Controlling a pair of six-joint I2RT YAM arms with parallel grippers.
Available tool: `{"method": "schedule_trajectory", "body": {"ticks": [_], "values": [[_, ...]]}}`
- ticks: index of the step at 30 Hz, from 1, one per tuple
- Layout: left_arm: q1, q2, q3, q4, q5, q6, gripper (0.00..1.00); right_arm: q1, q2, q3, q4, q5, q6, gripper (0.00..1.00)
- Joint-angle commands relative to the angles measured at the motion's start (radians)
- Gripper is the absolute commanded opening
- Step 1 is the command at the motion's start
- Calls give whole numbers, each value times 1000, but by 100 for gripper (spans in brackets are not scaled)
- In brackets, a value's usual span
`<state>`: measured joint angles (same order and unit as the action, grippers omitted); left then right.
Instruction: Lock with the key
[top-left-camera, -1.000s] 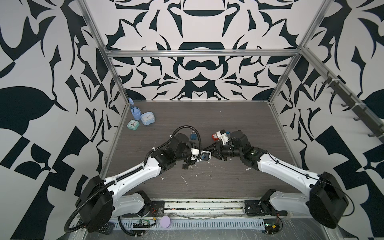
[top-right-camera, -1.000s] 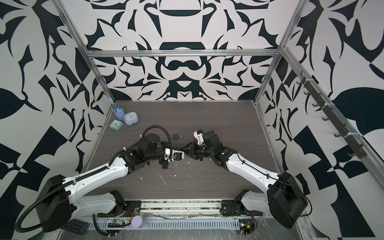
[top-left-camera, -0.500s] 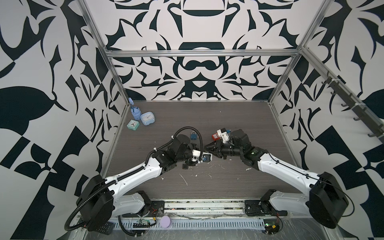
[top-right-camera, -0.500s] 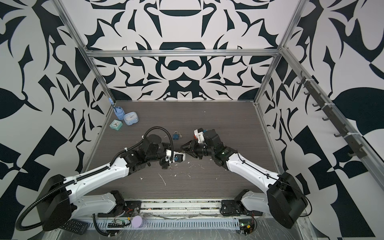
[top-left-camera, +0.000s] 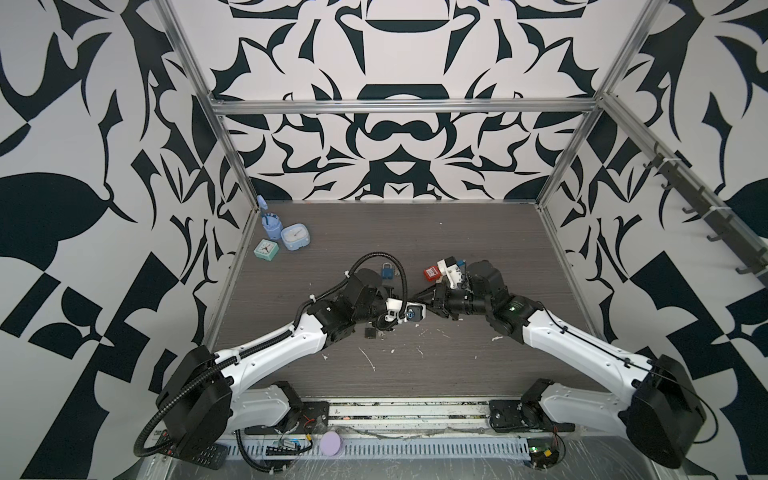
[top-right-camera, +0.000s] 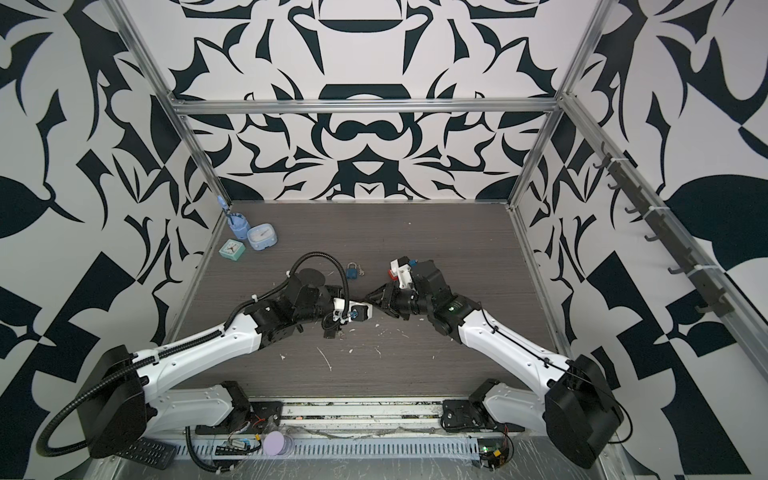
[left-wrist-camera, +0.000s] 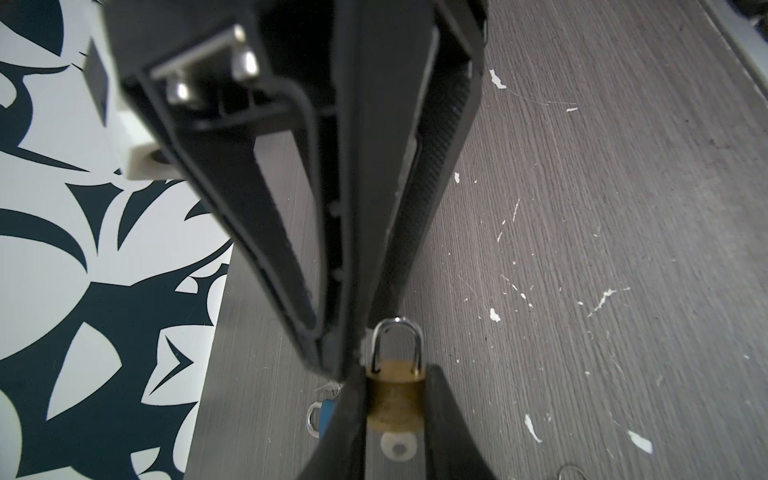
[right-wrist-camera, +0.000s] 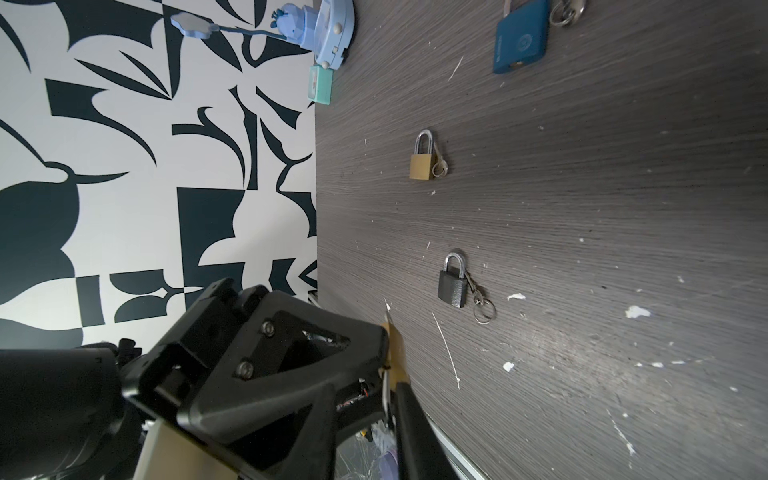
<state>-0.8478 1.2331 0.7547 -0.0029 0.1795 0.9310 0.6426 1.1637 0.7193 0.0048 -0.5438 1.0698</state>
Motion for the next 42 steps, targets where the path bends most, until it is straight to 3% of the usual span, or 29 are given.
{"method": "schedule_trajectory", "body": {"ticks": [1,16,28,42], "values": [[-4,5,21,20,8,-8,0,-3,-18,37,-39,16,-65,26],[-4,19,35,1,17,-8,0,0,6,45,-51,8,-157,17],[-4,23,37,1,14,-14,0,9,24,46,-48,-6,-182,3],[-4,26,46,-22,26,-22,0,14,-28,-8,-10,-71,-432,0]]}}
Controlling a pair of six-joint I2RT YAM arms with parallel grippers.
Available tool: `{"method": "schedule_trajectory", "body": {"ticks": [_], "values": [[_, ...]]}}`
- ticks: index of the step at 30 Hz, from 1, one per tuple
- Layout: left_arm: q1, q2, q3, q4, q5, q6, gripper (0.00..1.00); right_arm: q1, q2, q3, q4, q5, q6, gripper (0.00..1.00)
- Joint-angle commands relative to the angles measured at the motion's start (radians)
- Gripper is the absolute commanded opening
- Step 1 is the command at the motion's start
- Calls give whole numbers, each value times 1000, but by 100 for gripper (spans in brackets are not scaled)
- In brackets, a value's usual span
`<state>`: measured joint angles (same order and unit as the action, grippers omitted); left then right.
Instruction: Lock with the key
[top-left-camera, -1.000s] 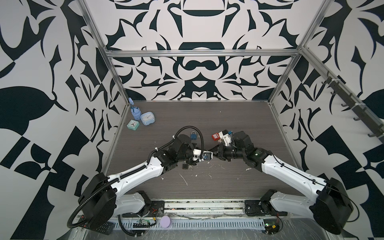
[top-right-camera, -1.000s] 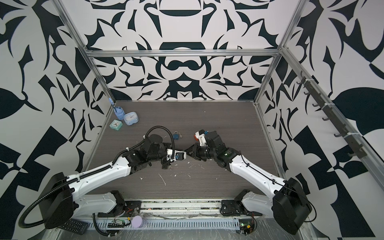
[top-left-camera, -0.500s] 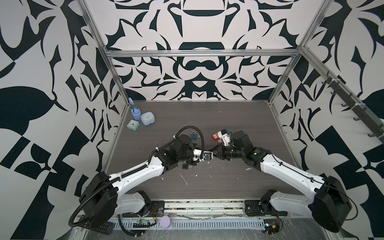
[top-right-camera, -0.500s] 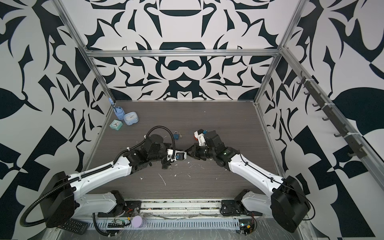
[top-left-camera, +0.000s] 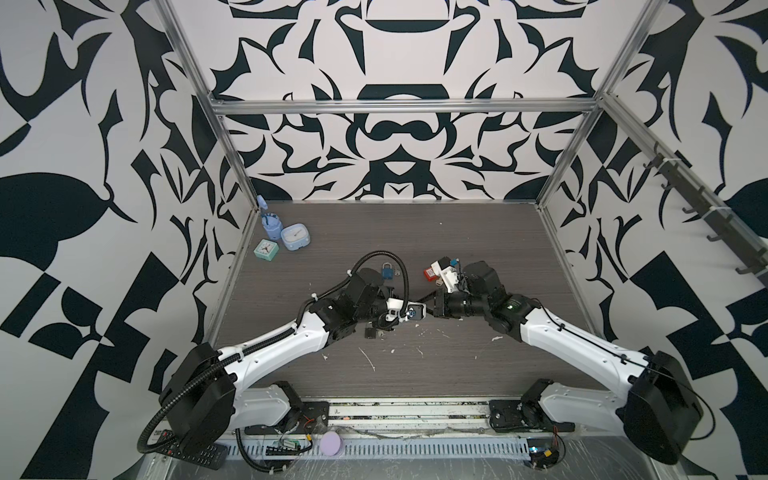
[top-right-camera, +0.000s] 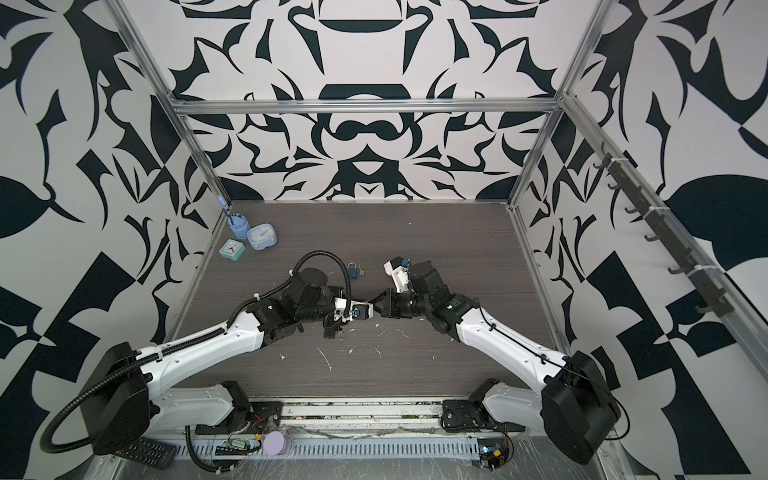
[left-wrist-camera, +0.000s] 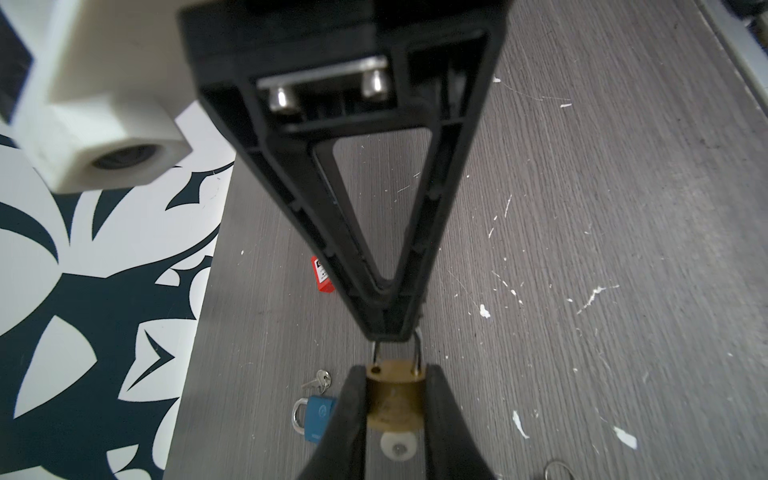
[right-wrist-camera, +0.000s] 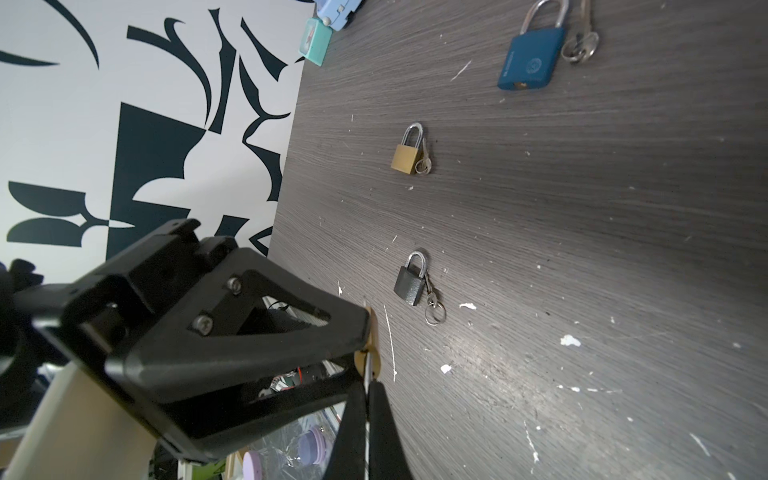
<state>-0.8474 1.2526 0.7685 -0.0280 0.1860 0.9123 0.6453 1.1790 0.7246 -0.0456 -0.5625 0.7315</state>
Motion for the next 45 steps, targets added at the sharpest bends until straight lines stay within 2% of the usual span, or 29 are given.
{"method": "schedule_trajectory", "body": {"ticks": [1,6,31,45], "values": [[-4,5,32,5,20,-3,0,11,-50,-17,41,-55,-105,0],[-4,5,32,22,20,-4,0,11,-59,-28,36,-53,-122,0],[-13,2,48,136,50,-1,0,12,69,-60,130,-74,-56,0],[-32,13,100,185,122,-28,0,16,109,-85,178,-70,-48,0]]}}
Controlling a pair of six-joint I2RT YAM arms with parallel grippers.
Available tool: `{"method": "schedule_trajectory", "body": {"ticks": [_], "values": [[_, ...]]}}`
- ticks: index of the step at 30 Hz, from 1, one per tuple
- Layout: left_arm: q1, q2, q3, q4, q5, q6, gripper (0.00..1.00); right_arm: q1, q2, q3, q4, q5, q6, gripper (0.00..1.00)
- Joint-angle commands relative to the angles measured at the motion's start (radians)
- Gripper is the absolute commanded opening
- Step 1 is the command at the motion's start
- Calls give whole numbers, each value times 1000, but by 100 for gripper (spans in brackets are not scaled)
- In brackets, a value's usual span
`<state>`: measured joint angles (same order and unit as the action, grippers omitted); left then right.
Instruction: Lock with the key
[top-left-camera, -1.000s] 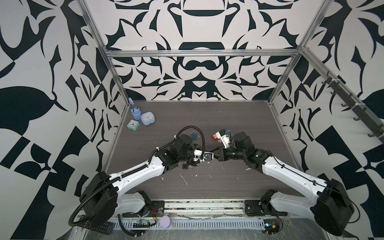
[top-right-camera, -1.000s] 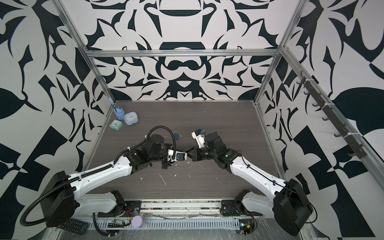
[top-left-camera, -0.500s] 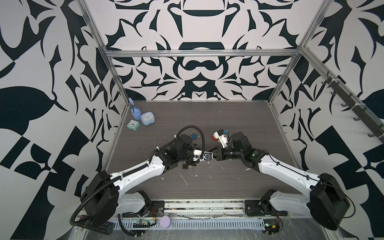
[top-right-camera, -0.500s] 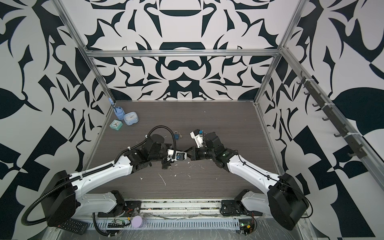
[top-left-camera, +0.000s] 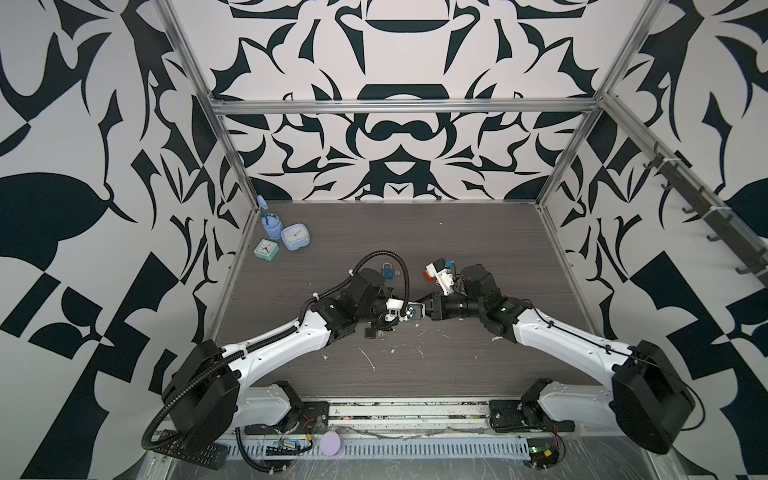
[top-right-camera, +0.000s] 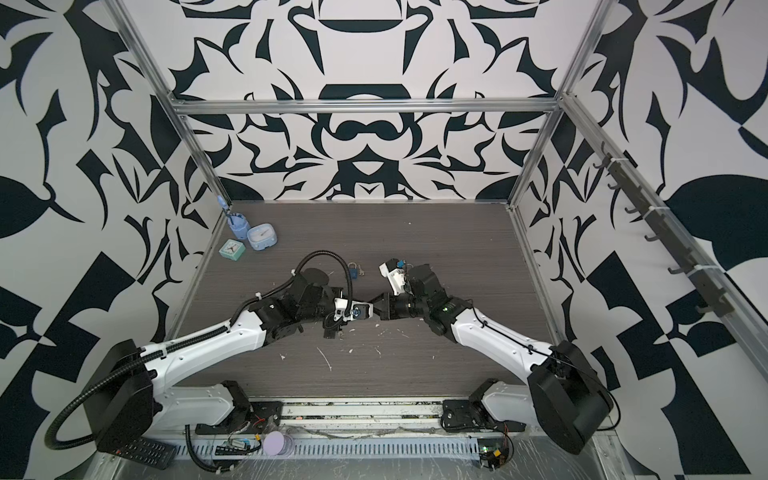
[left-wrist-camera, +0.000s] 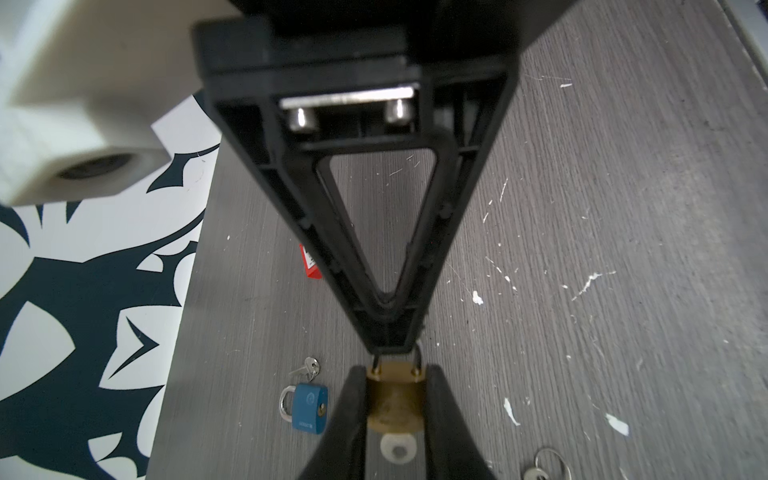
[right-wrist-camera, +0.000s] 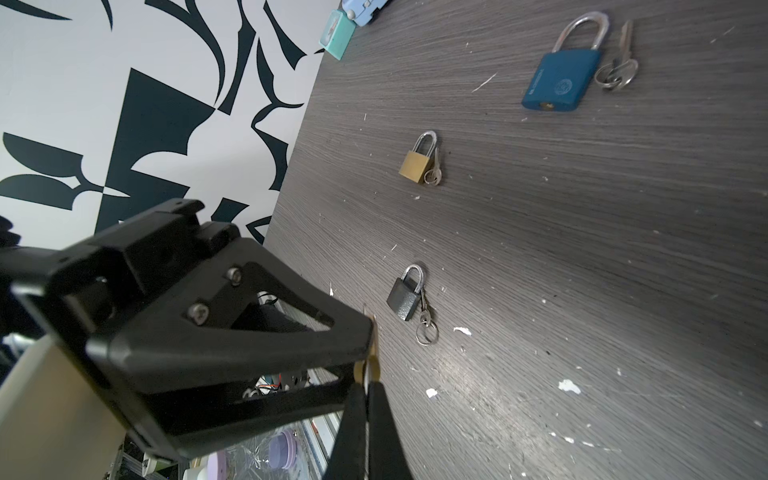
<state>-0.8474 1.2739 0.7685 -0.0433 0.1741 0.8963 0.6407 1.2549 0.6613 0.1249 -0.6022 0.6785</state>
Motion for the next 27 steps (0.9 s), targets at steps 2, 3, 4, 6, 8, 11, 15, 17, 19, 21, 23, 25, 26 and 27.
{"method": "schedule_trajectory", "body": {"ticks": [2,3,4,6,8,11,15,17,19,21,23,25,26,27], "values": [[-42,-7,107,201,135,-9,0,23,39,-26,19,-30,8,0],[-47,-7,110,201,134,-8,0,24,41,-28,26,-28,8,0],[-50,-7,113,202,132,-12,0,25,43,-31,33,-27,9,0],[-57,-7,118,207,129,-14,0,27,50,-34,42,-25,12,0],[-63,-7,118,220,126,-20,0,29,59,-37,47,-24,11,0],[-64,-13,119,247,126,-40,0,33,67,-47,63,-19,13,0],[-74,-9,130,250,134,-49,0,33,81,-60,95,-15,20,0],[-80,-7,135,256,137,-50,0,33,89,-63,112,-19,25,0],[-86,-7,136,268,141,-52,0,33,94,-64,128,-19,29,0],[-92,27,139,272,144,-54,0,33,98,-66,142,-19,33,0],[-99,36,143,279,145,-54,0,33,103,-66,151,-19,34,0],[-102,40,144,283,144,-54,0,33,108,-67,161,-21,36,0],[-103,42,146,289,142,-54,0,34,111,-66,167,-21,38,0],[-105,44,147,290,141,-56,0,33,113,-65,172,-24,40,0]]}}
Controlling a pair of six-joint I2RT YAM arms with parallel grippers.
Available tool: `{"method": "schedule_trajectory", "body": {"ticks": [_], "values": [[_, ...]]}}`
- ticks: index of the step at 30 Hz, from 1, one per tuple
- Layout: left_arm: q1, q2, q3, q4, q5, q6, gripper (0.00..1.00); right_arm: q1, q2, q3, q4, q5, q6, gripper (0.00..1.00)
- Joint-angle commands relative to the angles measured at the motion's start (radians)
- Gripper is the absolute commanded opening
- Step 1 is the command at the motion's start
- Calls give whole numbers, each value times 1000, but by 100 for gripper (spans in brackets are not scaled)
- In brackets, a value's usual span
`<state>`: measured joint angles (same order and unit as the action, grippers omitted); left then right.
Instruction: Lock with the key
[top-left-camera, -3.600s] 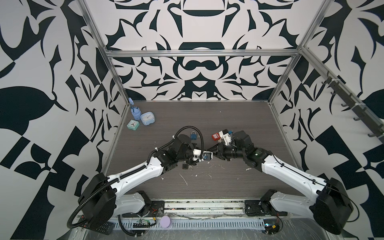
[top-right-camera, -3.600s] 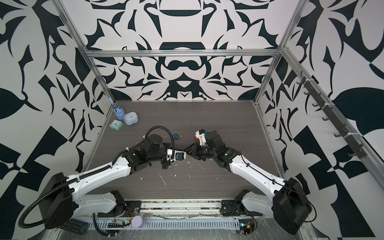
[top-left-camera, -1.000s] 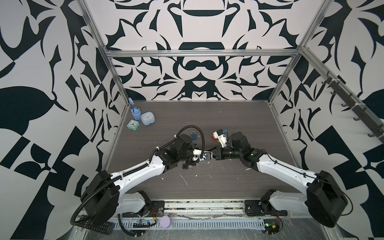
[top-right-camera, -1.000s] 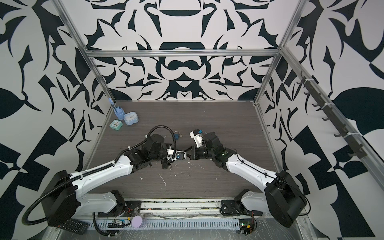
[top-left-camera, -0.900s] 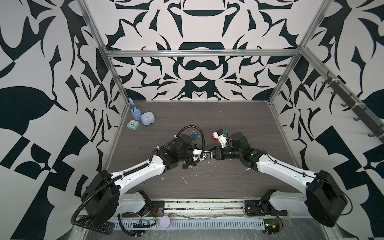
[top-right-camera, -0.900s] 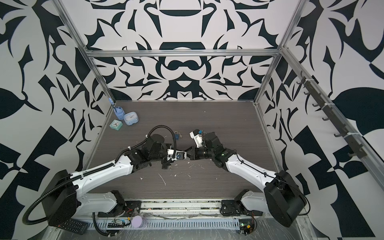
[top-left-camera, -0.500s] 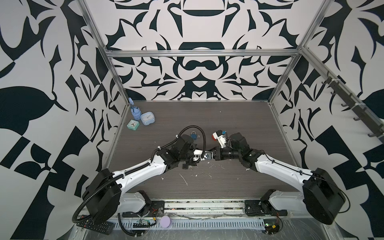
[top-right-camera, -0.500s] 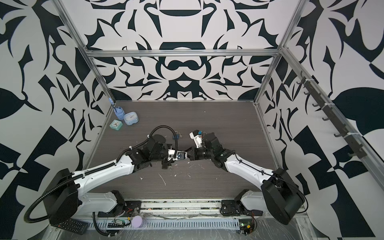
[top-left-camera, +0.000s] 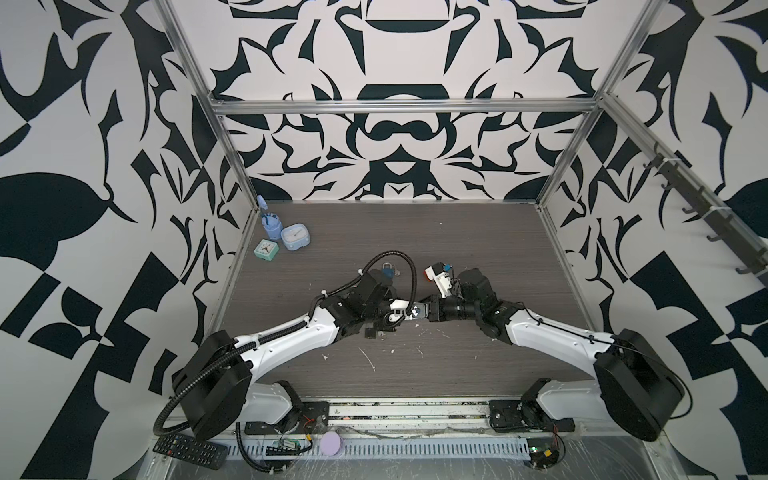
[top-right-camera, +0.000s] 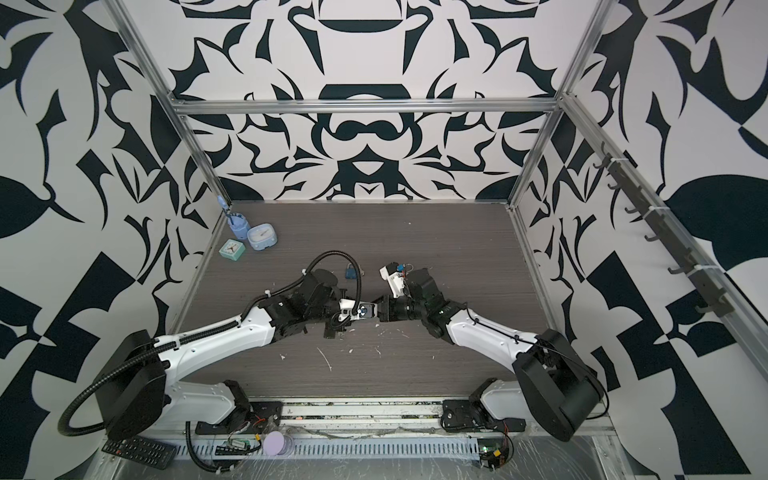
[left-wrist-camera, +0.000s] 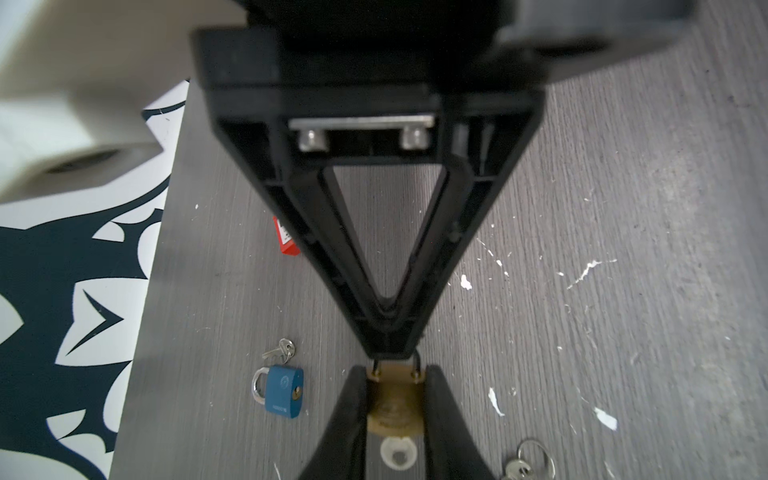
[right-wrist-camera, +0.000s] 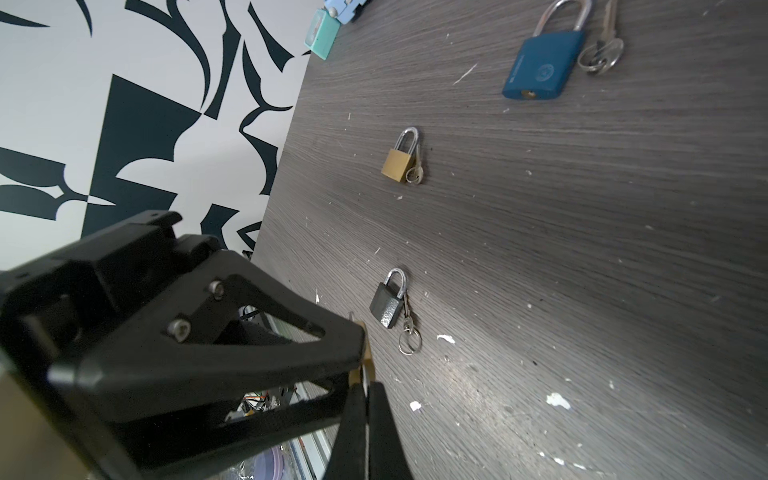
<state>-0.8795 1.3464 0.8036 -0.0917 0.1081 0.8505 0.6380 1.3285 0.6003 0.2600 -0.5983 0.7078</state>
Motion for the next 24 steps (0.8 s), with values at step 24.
{"method": "schedule_trajectory", "body": {"ticks": [24], "values": [[-78,-12,93,408,145,-25,0,38,63,-9,89,-45,32,0]]}}
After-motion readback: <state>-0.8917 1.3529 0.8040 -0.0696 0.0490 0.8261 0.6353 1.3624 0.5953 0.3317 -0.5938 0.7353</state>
